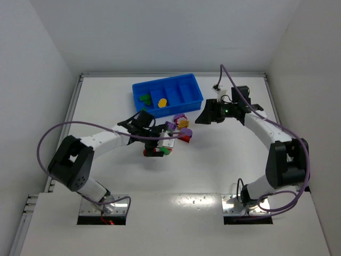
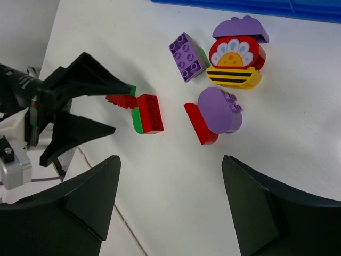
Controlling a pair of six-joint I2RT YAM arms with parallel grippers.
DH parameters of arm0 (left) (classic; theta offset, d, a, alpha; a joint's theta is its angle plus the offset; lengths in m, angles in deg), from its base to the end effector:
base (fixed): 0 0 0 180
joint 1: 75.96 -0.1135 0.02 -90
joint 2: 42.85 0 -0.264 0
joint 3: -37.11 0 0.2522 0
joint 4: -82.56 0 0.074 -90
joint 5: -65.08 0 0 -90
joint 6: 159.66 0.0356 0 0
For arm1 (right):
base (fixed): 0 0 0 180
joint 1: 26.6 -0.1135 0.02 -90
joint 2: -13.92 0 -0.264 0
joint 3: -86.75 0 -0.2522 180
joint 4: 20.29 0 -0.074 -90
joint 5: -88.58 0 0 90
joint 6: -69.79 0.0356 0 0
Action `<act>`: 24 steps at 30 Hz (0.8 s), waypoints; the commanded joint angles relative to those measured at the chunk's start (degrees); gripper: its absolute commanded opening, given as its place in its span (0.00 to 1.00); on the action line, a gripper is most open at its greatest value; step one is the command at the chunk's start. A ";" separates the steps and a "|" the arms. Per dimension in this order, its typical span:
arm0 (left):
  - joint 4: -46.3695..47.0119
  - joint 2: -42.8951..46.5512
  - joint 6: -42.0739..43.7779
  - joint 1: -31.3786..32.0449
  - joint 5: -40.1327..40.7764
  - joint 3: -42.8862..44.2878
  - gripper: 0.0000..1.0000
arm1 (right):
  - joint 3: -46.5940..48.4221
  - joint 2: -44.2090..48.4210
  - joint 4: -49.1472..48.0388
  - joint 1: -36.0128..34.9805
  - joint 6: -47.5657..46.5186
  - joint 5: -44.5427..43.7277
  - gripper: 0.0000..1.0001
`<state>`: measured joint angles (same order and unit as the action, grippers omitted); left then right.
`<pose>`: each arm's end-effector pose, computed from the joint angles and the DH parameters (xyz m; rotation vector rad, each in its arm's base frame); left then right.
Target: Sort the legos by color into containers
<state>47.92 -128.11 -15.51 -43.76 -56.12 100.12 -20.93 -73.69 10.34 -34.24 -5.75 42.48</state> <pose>0.2344 -0.1694 0.1936 1.8085 1.6330 -0.5282 0.3155 0.0672 0.2392 -0.2389 2.3291 1.0933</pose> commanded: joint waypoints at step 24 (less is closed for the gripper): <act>-14.35 -16.78 25.48 -2.59 -8.35 14.28 0.92 | -0.03 1.39 -0.51 2.37 -1.36 0.57 0.78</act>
<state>34.89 -144.22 7.90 -45.79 -61.01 111.90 -21.47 -73.06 10.71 -32.29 -6.10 42.46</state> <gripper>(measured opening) 0.922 0.777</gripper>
